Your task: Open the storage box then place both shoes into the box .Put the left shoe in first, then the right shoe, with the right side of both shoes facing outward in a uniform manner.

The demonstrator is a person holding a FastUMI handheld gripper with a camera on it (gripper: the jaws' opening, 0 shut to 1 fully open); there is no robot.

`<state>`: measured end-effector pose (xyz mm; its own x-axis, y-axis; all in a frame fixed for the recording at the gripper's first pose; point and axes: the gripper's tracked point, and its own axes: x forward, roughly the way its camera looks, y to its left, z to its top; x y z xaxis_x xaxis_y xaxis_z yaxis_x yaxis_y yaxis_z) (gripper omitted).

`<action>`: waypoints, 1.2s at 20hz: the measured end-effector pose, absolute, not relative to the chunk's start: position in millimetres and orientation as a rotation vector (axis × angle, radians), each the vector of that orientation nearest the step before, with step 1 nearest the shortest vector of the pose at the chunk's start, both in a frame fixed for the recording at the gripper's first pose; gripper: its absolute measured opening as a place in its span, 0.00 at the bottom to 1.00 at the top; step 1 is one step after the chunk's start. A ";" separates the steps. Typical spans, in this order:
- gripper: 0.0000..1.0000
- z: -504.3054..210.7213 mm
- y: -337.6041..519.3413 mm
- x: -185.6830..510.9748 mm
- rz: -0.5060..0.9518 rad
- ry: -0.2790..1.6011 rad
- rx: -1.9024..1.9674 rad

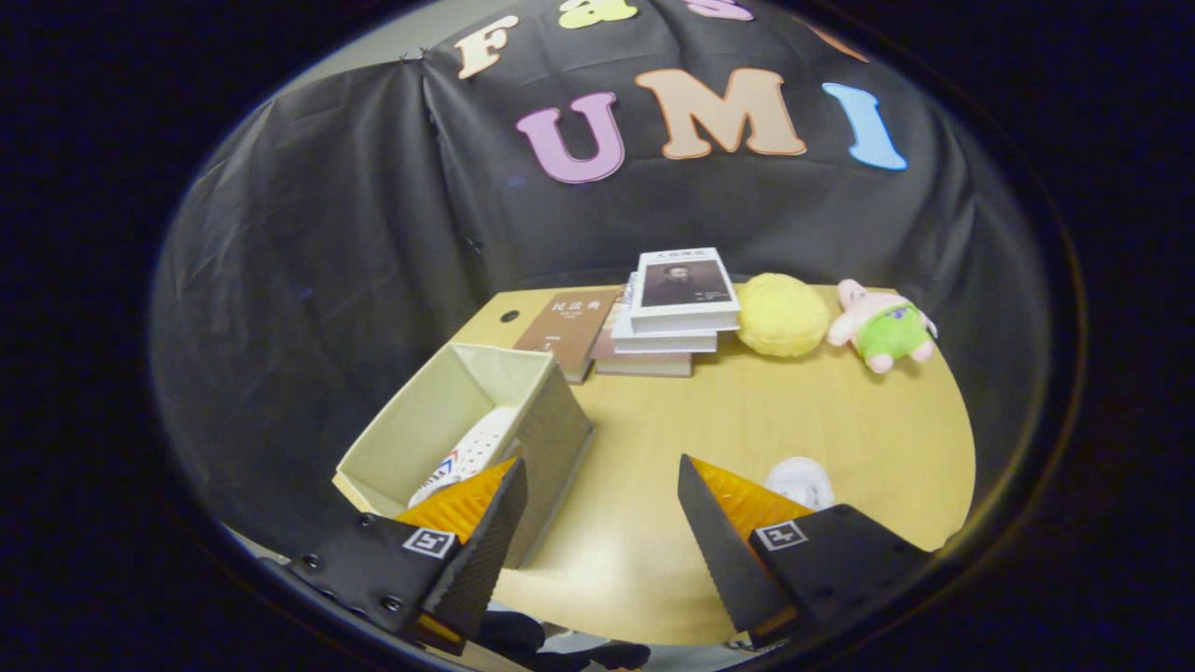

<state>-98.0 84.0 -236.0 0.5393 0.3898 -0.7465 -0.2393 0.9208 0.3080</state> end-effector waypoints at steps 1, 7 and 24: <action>1.00 -237.6 70.6 -98.7 0.357 0.933 0.172; 1.00 -263.3 3.4 -115.1 0.272 0.983 0.090; 1.00 -387.0 -92.4 -166.3 0.208 1.247 -0.222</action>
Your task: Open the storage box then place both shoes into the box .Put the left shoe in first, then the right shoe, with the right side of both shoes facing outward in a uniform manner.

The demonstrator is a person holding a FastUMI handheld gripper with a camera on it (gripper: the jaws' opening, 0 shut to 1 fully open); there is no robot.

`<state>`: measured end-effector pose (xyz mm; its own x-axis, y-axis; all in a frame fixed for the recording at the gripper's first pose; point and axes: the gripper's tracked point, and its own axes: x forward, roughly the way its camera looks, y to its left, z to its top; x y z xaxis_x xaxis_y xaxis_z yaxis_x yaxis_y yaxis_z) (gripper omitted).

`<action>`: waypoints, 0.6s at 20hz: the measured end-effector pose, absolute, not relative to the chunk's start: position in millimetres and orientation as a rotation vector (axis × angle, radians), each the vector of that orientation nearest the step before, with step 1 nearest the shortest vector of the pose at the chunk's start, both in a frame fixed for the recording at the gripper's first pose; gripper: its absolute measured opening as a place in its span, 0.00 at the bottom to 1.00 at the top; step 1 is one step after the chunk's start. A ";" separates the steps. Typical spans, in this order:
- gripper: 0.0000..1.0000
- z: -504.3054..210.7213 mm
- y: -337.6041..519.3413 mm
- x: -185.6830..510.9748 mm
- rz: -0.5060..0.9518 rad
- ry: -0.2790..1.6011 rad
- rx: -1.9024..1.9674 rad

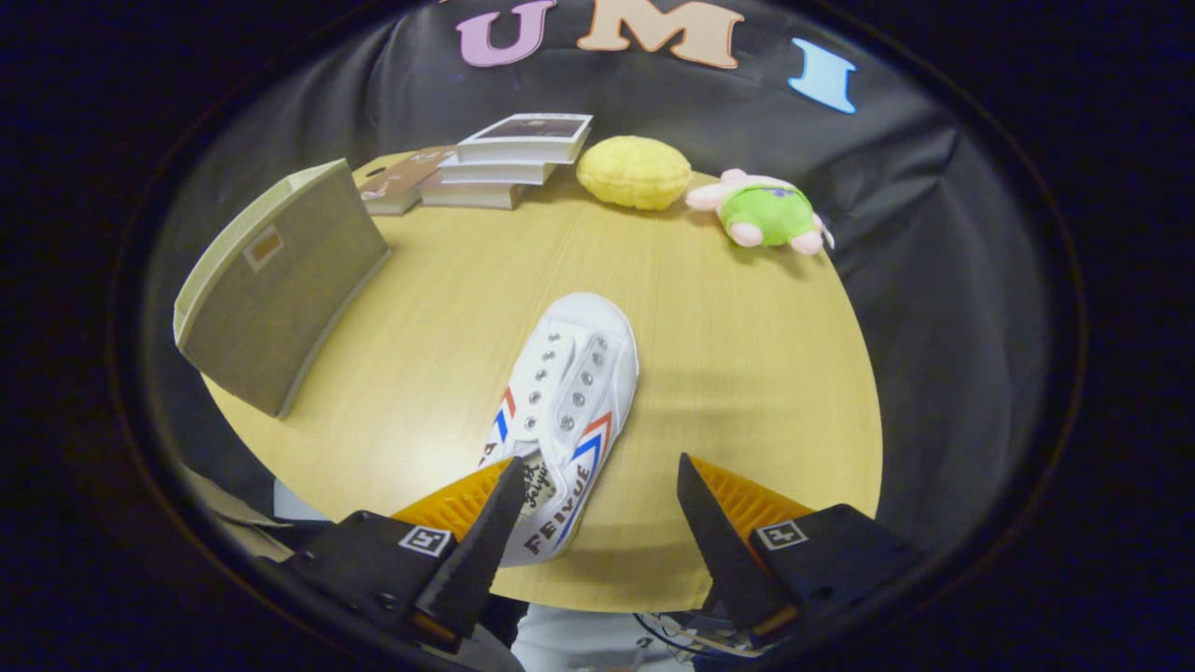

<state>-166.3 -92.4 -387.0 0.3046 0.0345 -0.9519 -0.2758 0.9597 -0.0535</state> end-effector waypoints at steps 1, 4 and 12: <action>1.00 -393.5 -93.0 -167.5 0.210 1.260 -0.235; 0.93 -404.5 -92.2 -168.9 0.215 1.295 -0.235; 0.62 -426.5 -78.6 -173.4 0.249 1.396 -0.085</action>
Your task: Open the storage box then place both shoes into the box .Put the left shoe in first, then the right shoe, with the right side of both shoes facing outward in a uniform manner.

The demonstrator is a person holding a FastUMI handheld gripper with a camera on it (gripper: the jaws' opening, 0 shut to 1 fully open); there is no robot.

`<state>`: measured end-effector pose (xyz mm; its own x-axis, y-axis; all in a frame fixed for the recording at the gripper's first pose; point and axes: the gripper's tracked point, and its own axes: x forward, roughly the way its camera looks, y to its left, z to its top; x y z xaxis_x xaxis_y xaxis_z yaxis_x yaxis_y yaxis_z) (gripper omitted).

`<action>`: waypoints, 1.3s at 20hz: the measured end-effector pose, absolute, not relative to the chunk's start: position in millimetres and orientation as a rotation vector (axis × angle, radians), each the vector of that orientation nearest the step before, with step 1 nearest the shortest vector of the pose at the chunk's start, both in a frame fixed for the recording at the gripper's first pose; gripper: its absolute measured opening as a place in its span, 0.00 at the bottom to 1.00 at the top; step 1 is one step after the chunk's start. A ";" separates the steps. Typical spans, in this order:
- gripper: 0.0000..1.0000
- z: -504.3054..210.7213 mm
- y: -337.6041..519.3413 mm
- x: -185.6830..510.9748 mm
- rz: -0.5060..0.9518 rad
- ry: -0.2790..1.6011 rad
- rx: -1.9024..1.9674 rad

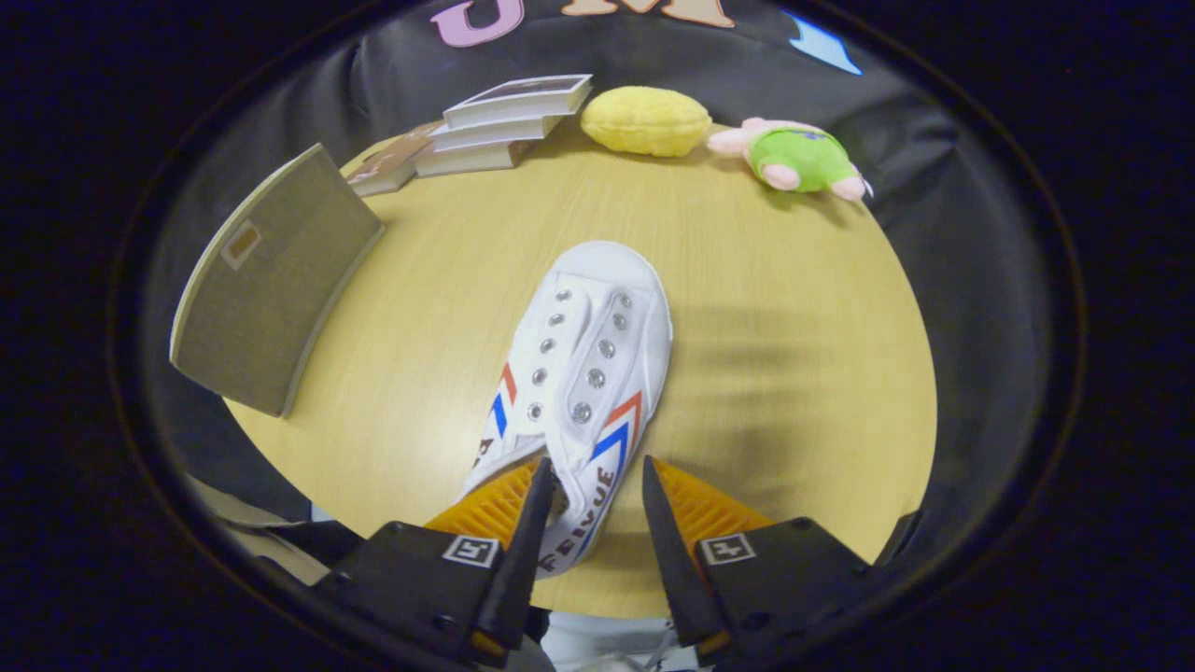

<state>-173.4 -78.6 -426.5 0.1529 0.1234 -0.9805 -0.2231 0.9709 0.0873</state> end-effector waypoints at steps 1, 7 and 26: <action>0.58 -428.4 -78.9 -174.7 0.241 1.408 -0.075; 0.33 -429.3 -79.3 -174.7 0.212 1.442 -0.043; 0.03 -415.2 -85.8 -169.5 0.031 1.391 0.349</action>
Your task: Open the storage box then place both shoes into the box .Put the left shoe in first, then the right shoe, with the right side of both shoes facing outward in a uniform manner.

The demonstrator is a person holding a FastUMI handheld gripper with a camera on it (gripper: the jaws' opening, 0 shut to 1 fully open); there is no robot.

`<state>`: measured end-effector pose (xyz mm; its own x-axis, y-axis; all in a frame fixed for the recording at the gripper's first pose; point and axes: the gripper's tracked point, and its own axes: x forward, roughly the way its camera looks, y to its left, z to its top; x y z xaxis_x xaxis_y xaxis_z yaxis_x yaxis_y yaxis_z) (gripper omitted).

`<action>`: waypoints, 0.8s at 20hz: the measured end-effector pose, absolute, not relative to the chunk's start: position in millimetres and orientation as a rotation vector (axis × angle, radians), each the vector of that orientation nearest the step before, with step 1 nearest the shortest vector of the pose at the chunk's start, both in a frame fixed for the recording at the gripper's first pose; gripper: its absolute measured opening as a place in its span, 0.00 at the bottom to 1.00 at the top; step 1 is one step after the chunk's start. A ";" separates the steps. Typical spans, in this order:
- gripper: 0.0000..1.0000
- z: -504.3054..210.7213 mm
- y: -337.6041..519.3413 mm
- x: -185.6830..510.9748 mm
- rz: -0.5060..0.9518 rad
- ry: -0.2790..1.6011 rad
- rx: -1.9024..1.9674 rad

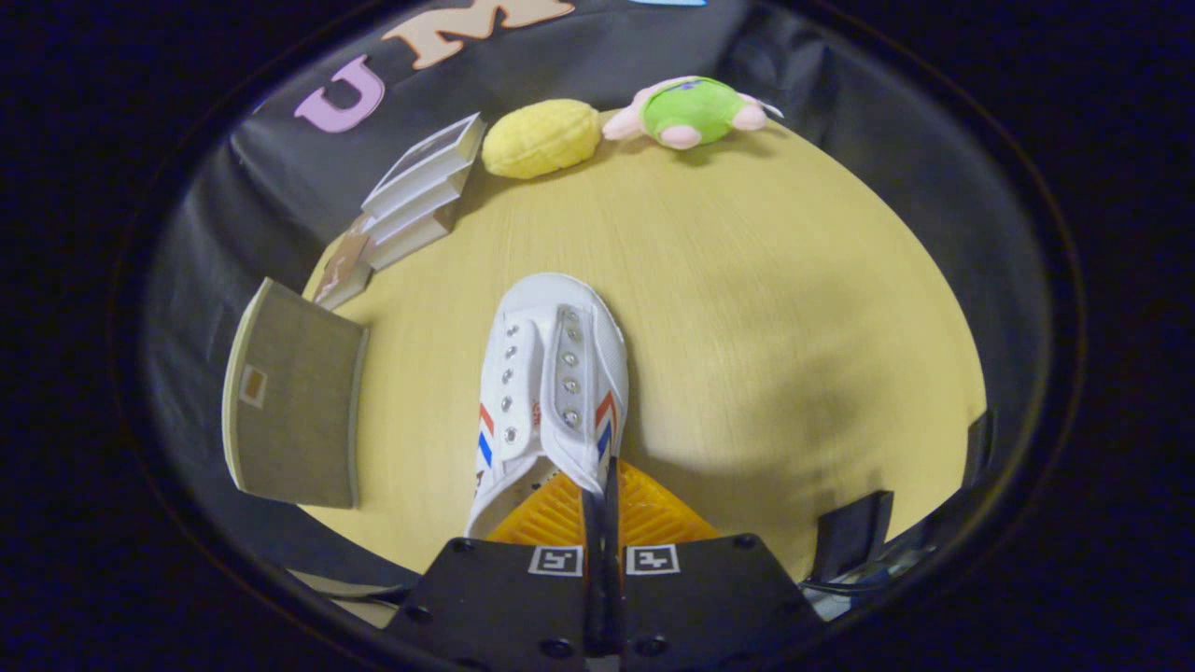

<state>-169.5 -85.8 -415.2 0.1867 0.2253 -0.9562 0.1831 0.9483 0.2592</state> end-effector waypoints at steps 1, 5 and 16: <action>0.03 -413.0 -82.3 -171.5 0.040 1.400 0.372; 0.03 -400.7 -65.6 -168.3 0.056 1.397 0.544; 0.03 -397.3 -22.9 -183.4 0.154 1.440 0.666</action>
